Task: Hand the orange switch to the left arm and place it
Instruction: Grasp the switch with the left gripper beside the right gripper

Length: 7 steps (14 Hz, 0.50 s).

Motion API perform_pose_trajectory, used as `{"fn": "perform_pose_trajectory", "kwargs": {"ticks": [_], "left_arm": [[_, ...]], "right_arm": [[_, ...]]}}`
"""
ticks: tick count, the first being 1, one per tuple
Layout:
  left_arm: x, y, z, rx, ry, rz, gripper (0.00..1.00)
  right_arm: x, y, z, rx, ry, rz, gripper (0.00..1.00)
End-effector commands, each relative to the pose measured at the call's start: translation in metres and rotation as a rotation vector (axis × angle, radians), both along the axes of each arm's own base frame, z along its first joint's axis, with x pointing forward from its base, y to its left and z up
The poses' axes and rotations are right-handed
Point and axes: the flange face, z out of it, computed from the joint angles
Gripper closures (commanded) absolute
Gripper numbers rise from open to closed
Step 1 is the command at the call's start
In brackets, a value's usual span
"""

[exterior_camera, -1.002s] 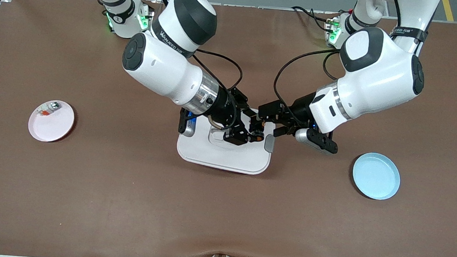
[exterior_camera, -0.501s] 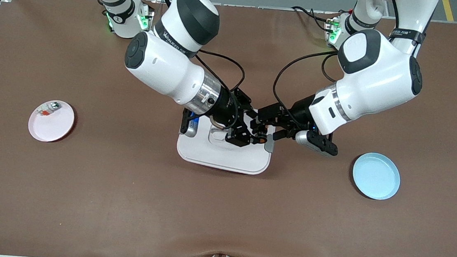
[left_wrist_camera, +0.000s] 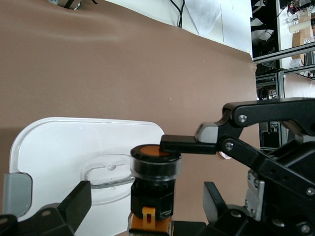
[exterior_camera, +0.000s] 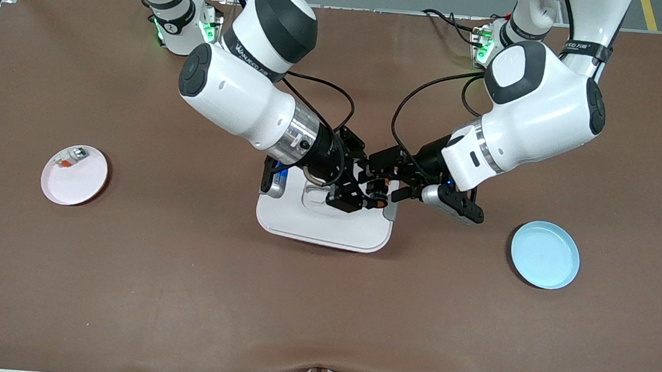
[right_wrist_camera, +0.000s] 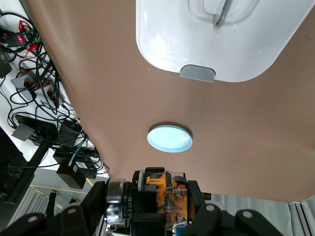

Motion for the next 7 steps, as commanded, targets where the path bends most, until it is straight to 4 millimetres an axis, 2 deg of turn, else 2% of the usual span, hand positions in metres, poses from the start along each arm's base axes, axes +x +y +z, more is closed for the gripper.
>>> {"fn": "perform_pose_trajectory", "kwargs": {"ticks": [1, 2, 4, 7], "left_arm": [[0.0057, 0.0021, 0.0023, -0.011, -0.027, -0.006, 0.00], [0.0057, 0.0029, 0.0031, -0.011, -0.026, -0.007, 0.00], [0.0058, 0.0039, 0.0040, -0.011, -0.025, -0.005, 0.31], [0.0061, 0.0036, 0.0037, -0.011, -0.025, -0.007, 0.58]], "right_arm": [[0.0054, 0.0016, 0.0041, 0.031, 0.007, -0.013, 1.00], [0.0054, 0.0016, 0.0041, 0.031, 0.007, -0.013, 1.00], [0.0054, 0.0016, 0.0041, 0.031, 0.009, -0.015, 1.00], [0.0052, 0.0020, 0.0052, 0.034, 0.006, -0.016, 1.00]]}}
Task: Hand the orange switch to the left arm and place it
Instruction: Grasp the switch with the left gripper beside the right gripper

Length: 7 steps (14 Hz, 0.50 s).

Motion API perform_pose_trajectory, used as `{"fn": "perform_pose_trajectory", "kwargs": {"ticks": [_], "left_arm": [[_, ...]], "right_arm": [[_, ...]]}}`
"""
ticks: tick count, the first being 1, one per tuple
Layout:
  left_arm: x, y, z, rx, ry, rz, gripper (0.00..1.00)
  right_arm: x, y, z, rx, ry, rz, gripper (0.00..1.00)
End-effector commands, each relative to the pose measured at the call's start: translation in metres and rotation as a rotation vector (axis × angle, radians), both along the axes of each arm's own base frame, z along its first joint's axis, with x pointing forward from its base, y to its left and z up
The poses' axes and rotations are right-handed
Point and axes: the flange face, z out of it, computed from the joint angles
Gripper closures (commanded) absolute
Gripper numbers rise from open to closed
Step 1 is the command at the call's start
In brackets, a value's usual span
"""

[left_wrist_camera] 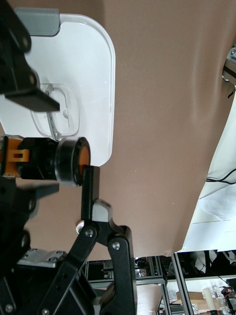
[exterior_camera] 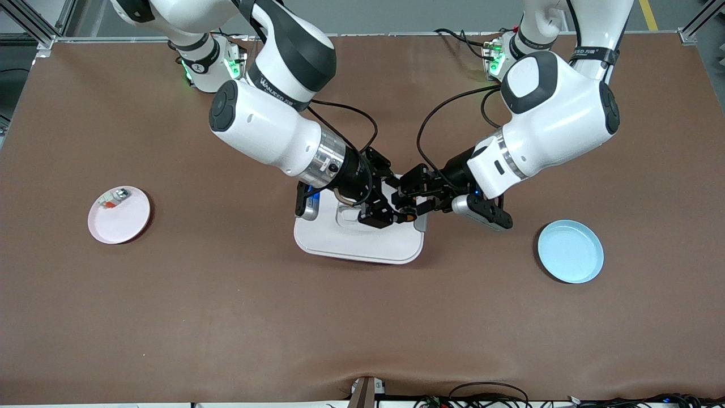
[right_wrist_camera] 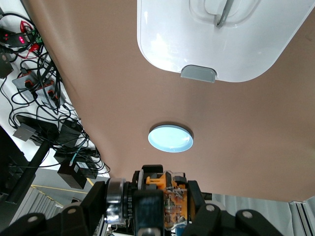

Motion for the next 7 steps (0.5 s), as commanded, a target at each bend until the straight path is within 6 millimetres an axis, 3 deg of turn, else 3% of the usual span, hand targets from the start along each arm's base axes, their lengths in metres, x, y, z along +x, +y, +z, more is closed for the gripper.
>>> {"fn": "perform_pose_trajectory", "kwargs": {"ticks": [1, 3, 7], "left_arm": [[0.0041, 0.0003, 0.0030, -0.011, -0.018, -0.007, 0.70], [0.0038, 0.0004, 0.0040, -0.011, -0.020, -0.008, 0.83], [0.0030, -0.0005, 0.0025, -0.011, -0.015, -0.008, 0.91]], "right_arm": [[0.0044, 0.0022, 0.0067, 0.035, 0.006, -0.017, 1.00], [0.0031, 0.0040, 0.0069, 0.037, 0.013, -0.022, 1.00], [0.0046, 0.0018, 0.0090, 0.041, 0.021, -0.032, 1.00]]}}
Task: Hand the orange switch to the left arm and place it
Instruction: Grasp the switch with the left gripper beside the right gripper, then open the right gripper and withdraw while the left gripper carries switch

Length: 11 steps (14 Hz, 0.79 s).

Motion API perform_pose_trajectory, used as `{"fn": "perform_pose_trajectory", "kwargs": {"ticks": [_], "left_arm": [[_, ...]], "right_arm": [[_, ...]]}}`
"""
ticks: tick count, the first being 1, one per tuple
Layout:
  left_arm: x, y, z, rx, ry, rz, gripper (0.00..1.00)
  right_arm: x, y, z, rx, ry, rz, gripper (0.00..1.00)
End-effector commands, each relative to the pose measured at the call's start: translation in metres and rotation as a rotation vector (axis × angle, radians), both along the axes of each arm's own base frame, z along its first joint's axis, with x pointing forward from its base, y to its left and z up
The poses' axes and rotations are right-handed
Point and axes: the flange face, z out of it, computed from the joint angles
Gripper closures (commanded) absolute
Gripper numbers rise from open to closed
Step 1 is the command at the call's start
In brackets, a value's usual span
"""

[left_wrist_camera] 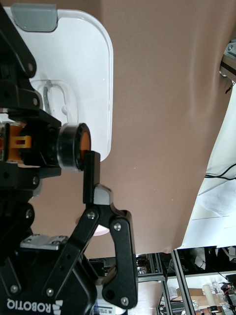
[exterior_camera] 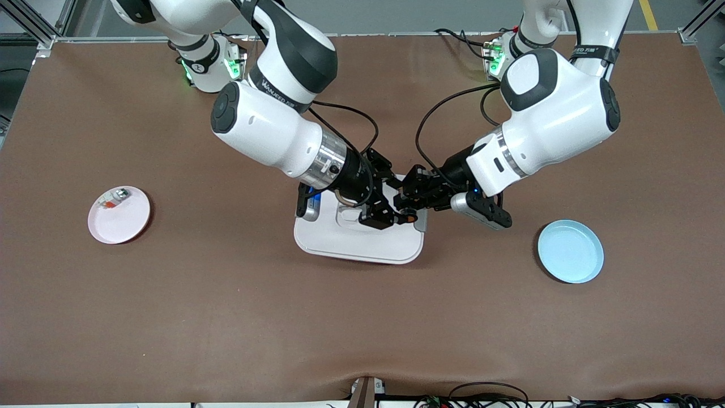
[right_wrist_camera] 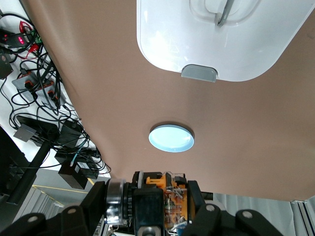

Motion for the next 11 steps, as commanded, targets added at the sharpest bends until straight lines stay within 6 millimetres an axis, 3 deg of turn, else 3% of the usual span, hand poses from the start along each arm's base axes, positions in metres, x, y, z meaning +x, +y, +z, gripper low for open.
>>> {"fn": "perform_pose_trajectory", "kwargs": {"ticks": [1, 2, 5, 7, 10, 11], "left_arm": [[0.003, 0.002, -0.001, -0.007, -0.007, -0.002, 0.91], [0.003, 0.003, 0.002, -0.008, -0.009, 0.003, 0.95], [0.003, 0.009, 0.004, -0.005, -0.007, 0.007, 0.96], [0.007, 0.024, 0.008, 0.021, 0.002, -0.001, 0.96], [-0.002, 0.034, 0.020, 0.109, -0.008, -0.053, 0.96], [0.000, 0.048, 0.026, 0.147, -0.015, -0.058, 0.96]], "right_arm": [[0.005, -0.001, 0.011, 0.036, 0.016, -0.027, 0.60], [0.005, -0.001, 0.011, 0.036, 0.018, -0.027, 0.01], [0.006, -0.003, 0.012, 0.029, 0.014, -0.020, 0.00], [0.007, -0.007, 0.012, 0.012, -0.025, 0.019, 0.00], [0.019, -0.033, 0.004, -0.042, -0.052, 0.142, 0.00], [0.025, -0.049, 0.001, -0.063, -0.050, 0.190, 0.00]]}}
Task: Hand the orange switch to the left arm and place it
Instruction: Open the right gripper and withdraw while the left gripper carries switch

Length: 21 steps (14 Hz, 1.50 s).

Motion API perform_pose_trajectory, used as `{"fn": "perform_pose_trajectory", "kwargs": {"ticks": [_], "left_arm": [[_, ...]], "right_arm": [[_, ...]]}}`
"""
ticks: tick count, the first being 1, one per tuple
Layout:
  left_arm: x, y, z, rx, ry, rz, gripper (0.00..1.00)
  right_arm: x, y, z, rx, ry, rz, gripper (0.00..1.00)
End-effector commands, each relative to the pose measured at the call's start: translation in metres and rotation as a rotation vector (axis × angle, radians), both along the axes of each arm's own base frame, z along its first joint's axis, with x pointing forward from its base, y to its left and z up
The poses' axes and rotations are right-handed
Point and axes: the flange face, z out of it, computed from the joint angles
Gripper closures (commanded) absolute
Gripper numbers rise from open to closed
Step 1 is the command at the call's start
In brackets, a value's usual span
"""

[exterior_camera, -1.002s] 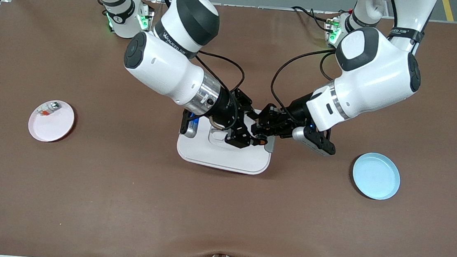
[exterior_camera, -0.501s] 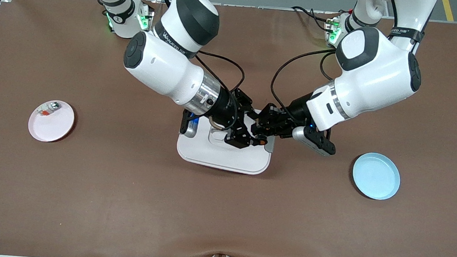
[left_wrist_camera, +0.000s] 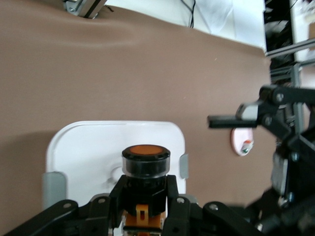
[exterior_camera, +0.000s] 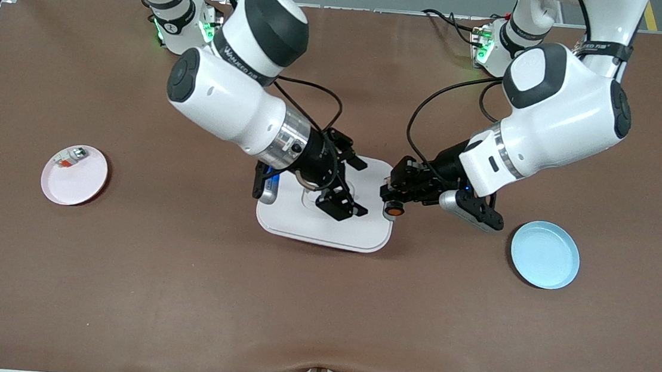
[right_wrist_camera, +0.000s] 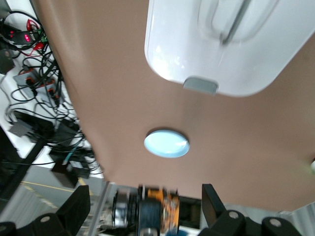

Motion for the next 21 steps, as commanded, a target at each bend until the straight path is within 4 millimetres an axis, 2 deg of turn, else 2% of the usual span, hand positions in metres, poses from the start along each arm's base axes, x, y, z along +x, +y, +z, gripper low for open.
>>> {"fn": "perform_pose_trajectory", "kwargs": {"ticks": [1, 2, 3, 4, 6, 8, 9, 11, 12, 14, 17, 19, 21], "left_arm": [[-0.008, 0.024, 0.023, 0.092, -0.016, -0.040, 0.96], [-0.010, 0.030, 0.025, 0.123, -0.010, -0.055, 0.95], [-0.009, 0.044, 0.029, 0.151, -0.010, -0.050, 0.95], [-0.011, 0.049, 0.031, 0.168, -0.003, -0.057, 0.95], [-0.012, 0.060, 0.034, 0.229, -0.006, -0.068, 0.95], [-0.015, 0.069, 0.036, 0.304, -0.011, -0.083, 0.95], [-0.017, 0.072, 0.034, 0.341, 0.001, -0.096, 0.95], [-0.016, 0.094, 0.033, 0.405, 0.024, -0.087, 0.95], [-0.017, 0.103, 0.033, 0.426, 0.042, -0.093, 0.95], [-0.022, 0.135, 0.044, 0.487, 0.065, -0.088, 0.95], [-0.026, 0.162, 0.051, 0.605, 0.078, -0.075, 0.95], [-0.022, 0.196, 0.050, 0.617, 0.125, -0.011, 0.95], [-0.023, 0.220, 0.049, 0.632, 0.168, 0.051, 0.95]], "right_arm": [[0.019, -0.042, 0.001, -0.029, -0.014, 0.124, 0.00], [0.022, -0.056, -0.001, -0.046, -0.025, 0.192, 0.00], [0.023, -0.070, 0.002, -0.059, -0.036, 0.256, 0.00], [0.026, -0.090, 0.010, -0.067, -0.055, 0.306, 0.00], [0.033, -0.132, 0.006, -0.095, -0.071, 0.442, 0.00], [0.036, -0.178, 0.019, -0.161, -0.146, 0.580, 0.00], [0.037, -0.199, 0.014, -0.211, -0.158, 0.672, 0.00], [0.039, -0.249, 0.006, -0.266, -0.170, 0.849, 0.00], [0.038, -0.275, 0.011, -0.296, -0.181, 0.914, 0.00], [0.035, -0.316, 0.013, -0.345, -0.180, 1.040, 0.00], [0.033, -0.360, 0.016, -0.427, -0.174, 1.194, 0.00], [0.033, -0.389, 0.016, -0.453, -0.173, 1.271, 0.00], [0.034, -0.413, 0.015, -0.463, -0.171, 1.332, 0.00]]}}
